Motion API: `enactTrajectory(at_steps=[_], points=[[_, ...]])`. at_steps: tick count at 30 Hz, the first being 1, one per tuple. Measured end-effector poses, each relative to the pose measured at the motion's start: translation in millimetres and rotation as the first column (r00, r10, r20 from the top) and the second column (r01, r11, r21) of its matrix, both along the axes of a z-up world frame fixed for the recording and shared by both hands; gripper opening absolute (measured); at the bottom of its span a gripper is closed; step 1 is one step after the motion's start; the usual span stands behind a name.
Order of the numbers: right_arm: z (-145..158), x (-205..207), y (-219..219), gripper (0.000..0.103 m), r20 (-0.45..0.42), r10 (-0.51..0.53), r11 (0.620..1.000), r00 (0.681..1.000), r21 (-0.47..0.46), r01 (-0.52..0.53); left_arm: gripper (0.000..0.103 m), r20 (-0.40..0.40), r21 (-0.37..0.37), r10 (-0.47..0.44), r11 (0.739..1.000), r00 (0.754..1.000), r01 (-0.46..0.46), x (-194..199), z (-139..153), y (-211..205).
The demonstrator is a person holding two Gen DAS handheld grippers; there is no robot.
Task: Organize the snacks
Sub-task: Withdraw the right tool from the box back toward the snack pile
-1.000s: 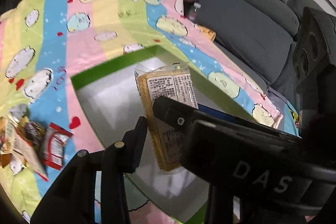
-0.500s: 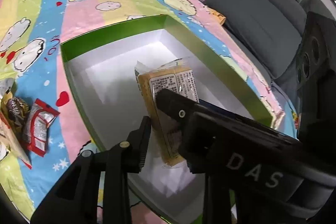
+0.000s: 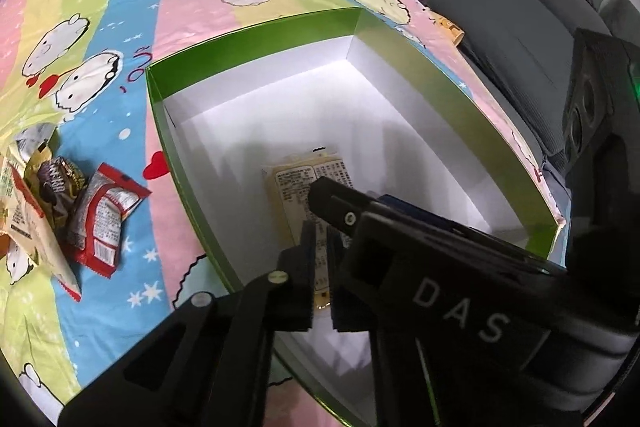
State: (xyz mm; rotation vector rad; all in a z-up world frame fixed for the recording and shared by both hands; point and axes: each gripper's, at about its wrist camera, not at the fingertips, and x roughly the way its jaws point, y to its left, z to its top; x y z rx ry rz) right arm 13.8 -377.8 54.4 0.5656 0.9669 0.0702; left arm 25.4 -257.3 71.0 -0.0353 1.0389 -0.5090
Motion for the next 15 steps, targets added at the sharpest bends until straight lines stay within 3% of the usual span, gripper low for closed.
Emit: enactTrajectory(at_steps=[11,13,14,15], points=[[0.0,-1.8,12.8,0.054,-0.010,0.007,1.000,1.000,-0.017,-0.007,0.004,0.040,0.006,-0.027,1.000,0.999,0.027,-8.7,5.0,10.8],[4.9,-5.1,13.8,0.058,0.011,0.005,1.000,1.000,-0.008,-0.005,0.015,0.059,-0.021,-0.024,0.999,0.998,0.025,-15.5,15.5,19.3],[8.2,-7.0,14.3,0.060,0.026,0.003,1.000,1.000,-0.008,-0.003,0.028,0.067,-0.045,-0.022,0.999,0.998,0.025,-19.5,21.2,25.5],[12.3,-8.5,15.0,0.062,0.041,0.001,1.000,0.999,-0.011,0.000,0.034,0.078,-0.056,-0.016,0.998,0.997,0.020,-23.2,25.9,30.4]])
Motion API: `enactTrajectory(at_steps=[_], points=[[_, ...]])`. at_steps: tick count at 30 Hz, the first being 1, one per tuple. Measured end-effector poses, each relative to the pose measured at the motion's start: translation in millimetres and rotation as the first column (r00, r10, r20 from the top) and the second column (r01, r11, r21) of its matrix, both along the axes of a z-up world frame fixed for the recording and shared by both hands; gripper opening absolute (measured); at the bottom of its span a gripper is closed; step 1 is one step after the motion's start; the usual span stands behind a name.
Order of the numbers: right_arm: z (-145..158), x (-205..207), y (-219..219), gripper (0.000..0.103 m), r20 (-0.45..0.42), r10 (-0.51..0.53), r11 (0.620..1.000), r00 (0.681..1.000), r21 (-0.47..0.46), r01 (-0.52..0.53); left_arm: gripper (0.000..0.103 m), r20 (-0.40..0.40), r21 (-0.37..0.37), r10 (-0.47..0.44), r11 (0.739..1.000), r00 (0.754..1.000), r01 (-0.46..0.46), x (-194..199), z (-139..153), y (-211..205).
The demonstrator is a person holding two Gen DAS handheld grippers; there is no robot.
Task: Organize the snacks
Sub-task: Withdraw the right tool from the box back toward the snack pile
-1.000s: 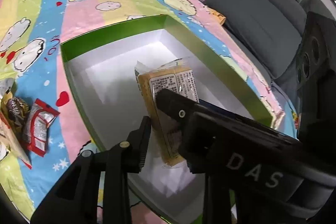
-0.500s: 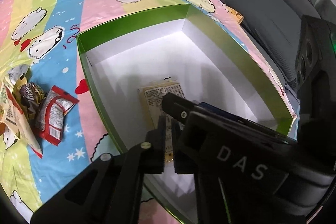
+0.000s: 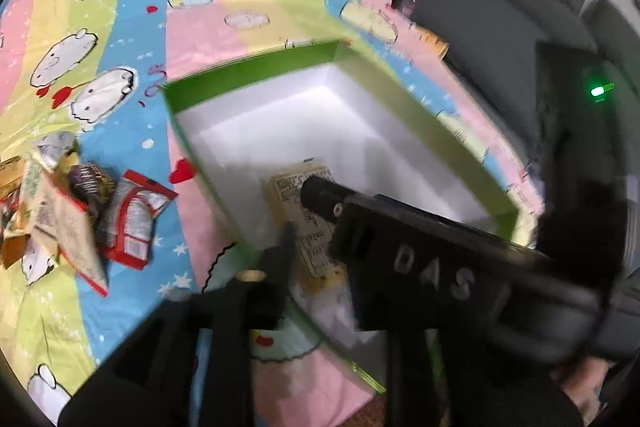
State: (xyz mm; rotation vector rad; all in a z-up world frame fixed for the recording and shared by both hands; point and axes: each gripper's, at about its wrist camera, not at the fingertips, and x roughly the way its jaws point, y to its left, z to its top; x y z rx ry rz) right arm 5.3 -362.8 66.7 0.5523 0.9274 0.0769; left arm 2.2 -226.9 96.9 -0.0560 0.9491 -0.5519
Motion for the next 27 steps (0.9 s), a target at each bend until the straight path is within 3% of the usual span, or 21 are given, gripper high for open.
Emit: enactTrajectory(at_steps=[4,6,9,13,15,17,21,25,27], points=[[22.5,-9.2,14.1,0.077,0.079,-0.003,0.999,0.997,-0.049,0.007,0.055,0.063,-0.062,0.034,0.998,0.997,-0.030,-16.1,22.1,37.6],[33.2,-13.1,25.5,0.079,0.115,0.013,0.997,0.993,-0.073,-0.004,0.070,0.104,-0.077,0.083,0.994,0.991,-0.075,-22.8,29.9,64.4],[48.9,-14.5,49.0,0.081,0.163,0.069,0.994,0.984,-0.097,-0.053,0.084,0.123,-0.082,0.181,0.982,0.976,-0.172,-25.0,33.2,104.6],[63.2,-6.1,91.2,0.086,0.176,0.185,0.979,0.967,-0.119,-0.166,0.089,0.079,-0.060,0.331,0.943,0.941,-0.326,-18.8,22.7,175.6],[66.2,4.5,114.7,0.086,0.144,0.246,0.964,0.959,-0.138,-0.227,0.089,0.052,-0.037,0.422,0.906,0.905,-0.421,-15.3,11.6,209.4],[69.4,22.0,146.6,0.086,0.111,0.333,0.935,0.936,-0.166,-0.313,0.089,0.034,-0.035,0.492,0.871,0.870,-0.491,-14.8,-1.2,242.5],[67.8,58.8,215.3,0.086,0.012,0.514,0.838,0.858,-0.221,-0.499,0.089,-0.008,-0.036,0.571,0.820,0.821,-0.571,-13.1,-22.0,282.0],[61.6,101.1,275.8,0.086,-0.112,0.625,0.745,0.773,-0.210,-0.633,0.089,-0.019,-0.054,0.610,0.791,0.793,-0.610,-11.0,-31.9,302.7],[58.7,121.4,298.5,0.086,-0.160,0.647,0.714,0.746,-0.216,-0.666,0.089,-0.051,-0.057,0.617,0.784,0.786,-0.619,-7.9,-39.4,313.0]])
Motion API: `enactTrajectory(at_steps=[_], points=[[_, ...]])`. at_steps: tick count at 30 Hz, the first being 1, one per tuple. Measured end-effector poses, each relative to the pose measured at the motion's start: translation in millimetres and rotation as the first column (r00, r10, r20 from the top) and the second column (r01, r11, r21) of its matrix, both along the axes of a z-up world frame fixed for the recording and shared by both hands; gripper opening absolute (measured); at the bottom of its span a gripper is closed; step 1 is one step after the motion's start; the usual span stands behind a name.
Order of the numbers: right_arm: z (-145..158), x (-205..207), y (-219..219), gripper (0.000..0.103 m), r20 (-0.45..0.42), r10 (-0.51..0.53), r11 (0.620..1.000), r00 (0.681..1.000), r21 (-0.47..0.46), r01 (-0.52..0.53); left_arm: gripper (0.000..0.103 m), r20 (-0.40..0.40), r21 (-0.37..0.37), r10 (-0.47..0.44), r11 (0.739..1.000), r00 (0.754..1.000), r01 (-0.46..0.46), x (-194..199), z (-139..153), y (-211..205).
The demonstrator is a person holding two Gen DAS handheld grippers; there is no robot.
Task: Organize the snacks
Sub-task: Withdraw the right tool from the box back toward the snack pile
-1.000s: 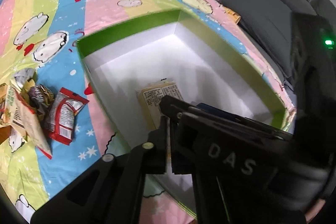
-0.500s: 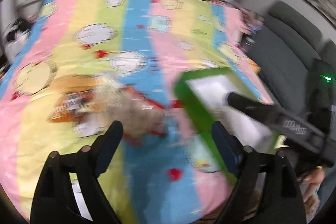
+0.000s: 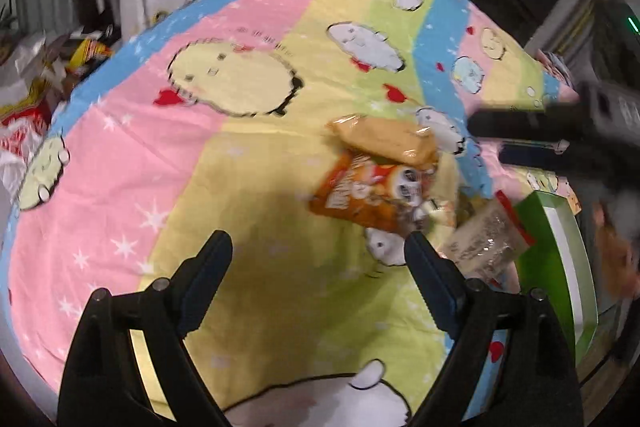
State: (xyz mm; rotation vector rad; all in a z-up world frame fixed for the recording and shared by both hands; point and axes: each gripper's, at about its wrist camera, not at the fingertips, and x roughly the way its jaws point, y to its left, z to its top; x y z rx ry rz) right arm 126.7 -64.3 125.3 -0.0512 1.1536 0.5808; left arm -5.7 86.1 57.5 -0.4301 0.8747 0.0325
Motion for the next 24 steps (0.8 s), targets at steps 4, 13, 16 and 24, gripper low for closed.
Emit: enactTrajectory(at_steps=[4,13,16,24], points=[[-10.7,25.7,31.5,0.086,0.001,0.022,0.994,1.000,-0.106,-0.021,0.089,-0.023,-0.019,0.009,1.000,1.000,-0.010,1.2,-6.4,13.7],[-58.5,64.8,56.2,0.083,-0.158,0.059,0.983,0.986,-0.165,-0.085,0.089,-0.037,-0.076,0.018,0.997,0.999,-0.021,3.5,-9.3,27.4],[-66.2,60.7,57.2,0.074,-0.191,0.090,0.983,0.977,-0.143,-0.119,0.089,-0.035,-0.075,0.014,0.997,0.999,-0.017,4.4,-8.6,25.9],[-55.2,39.3,48.6,0.057,-0.112,0.088,0.985,0.990,-0.139,-0.104,0.089,-0.038,-0.062,0.020,0.998,0.999,-0.022,4.2,-8.1,24.3]])
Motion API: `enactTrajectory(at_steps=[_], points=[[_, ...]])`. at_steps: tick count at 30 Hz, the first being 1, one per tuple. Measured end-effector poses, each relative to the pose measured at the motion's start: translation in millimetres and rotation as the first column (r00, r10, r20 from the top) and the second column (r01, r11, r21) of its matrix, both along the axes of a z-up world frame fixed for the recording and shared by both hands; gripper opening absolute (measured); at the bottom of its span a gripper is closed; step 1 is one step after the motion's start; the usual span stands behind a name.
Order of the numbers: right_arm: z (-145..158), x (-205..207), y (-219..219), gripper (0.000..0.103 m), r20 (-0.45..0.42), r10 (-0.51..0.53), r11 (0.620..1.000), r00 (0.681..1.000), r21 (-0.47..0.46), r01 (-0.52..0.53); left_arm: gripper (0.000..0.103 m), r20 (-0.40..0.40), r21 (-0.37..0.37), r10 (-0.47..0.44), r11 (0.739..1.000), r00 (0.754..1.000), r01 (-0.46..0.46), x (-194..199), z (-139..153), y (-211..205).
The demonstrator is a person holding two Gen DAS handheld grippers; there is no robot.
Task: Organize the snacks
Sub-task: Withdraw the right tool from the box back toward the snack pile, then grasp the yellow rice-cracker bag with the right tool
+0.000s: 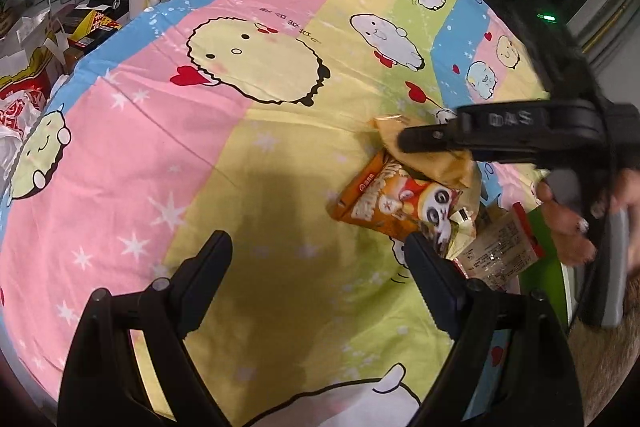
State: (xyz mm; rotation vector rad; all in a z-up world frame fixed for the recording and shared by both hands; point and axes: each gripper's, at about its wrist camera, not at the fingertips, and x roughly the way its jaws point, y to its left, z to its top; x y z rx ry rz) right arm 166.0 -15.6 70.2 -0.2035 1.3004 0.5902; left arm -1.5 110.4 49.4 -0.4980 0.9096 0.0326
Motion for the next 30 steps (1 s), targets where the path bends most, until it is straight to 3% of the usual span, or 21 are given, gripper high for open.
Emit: enactTrajectory(at_steps=[9,13,19,23,26,30], points=[[52.5,-76.8,-53.7,0.057,0.149,-0.108,0.976,0.983,0.205,0.076,0.089,0.014,0.034,-0.004,0.999,1.000,0.003,-2.6,3.0,-8.8],[43.3,-126.9,-76.6,0.057,0.212,-0.184,0.962,0.960,0.241,0.131,0.089,0.012,0.055,-0.009,0.998,1.000,0.008,-2.7,3.0,-18.0],[8.1,-159.4,-100.3,0.057,0.200,-0.282,0.951,0.938,0.185,0.246,0.089,0.019,0.092,-0.028,0.995,0.999,0.026,-4.2,3.9,-33.0],[-9.1,-161.8,-102.5,0.057,0.160,-0.284,0.953,0.946,0.155,0.260,0.089,0.013,0.119,-0.043,0.992,0.999,0.041,-4.9,3.1,-42.8],[-17.2,-157.7,-107.2,0.058,0.102,-0.284,0.948,0.953,0.176,0.263,0.088,0.017,0.131,-0.048,0.990,0.999,0.046,-6.9,4.4,-48.7],[-3.5,-163.0,-124.9,0.068,0.104,-0.307,0.926,0.946,0.261,0.272,0.084,0.031,0.155,-0.060,0.986,0.998,0.055,-13.0,10.1,-56.7]])
